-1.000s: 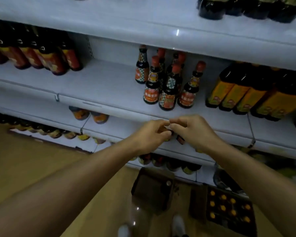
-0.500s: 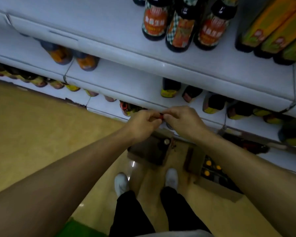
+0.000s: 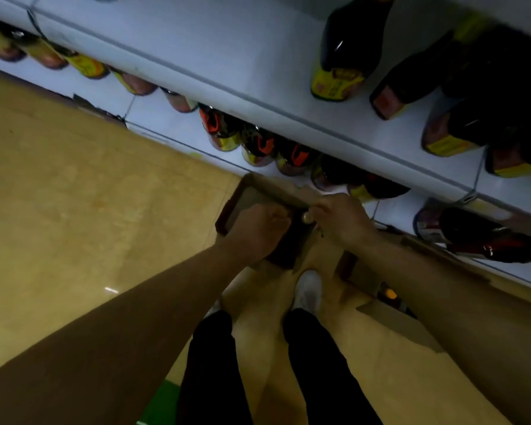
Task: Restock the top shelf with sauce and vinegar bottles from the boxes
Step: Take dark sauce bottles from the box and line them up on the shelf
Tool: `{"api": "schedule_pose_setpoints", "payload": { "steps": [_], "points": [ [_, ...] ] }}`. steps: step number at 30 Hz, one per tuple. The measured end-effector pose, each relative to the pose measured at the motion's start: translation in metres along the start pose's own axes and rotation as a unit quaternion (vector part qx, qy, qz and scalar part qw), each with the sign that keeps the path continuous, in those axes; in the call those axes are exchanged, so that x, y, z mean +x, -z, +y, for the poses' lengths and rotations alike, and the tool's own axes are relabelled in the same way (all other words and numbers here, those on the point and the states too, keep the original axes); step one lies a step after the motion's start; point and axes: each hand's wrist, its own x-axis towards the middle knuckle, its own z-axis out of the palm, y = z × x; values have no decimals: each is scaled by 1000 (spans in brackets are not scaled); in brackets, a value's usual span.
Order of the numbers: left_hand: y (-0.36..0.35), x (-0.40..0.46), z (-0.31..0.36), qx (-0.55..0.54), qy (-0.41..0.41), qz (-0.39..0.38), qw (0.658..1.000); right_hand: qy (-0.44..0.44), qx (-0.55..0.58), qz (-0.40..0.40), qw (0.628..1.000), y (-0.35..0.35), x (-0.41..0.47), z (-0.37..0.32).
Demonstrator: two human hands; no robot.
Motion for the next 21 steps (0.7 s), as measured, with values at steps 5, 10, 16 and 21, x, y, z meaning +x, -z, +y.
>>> {"api": "schedule_pose_setpoints", "payload": {
  "steps": [5, 10, 16, 21],
  "points": [
    [-45, 52, -35, -30, 73, 6, 997, -8, -66, -9, 998, -45, 42, 45],
    [-85, 90, -75, -114, 123, -12, 986, -38, -137, -51, 989, -87, 81, 81],
    [-112, 123, -107, -123, 120, -2, 985, 15, -257, -65, 964, -125, 118, 117],
    [-123, 145, -121, -123, 110, 3, 986, 84, -427, -40, 900, -157, 152, 145]
  ]
}}
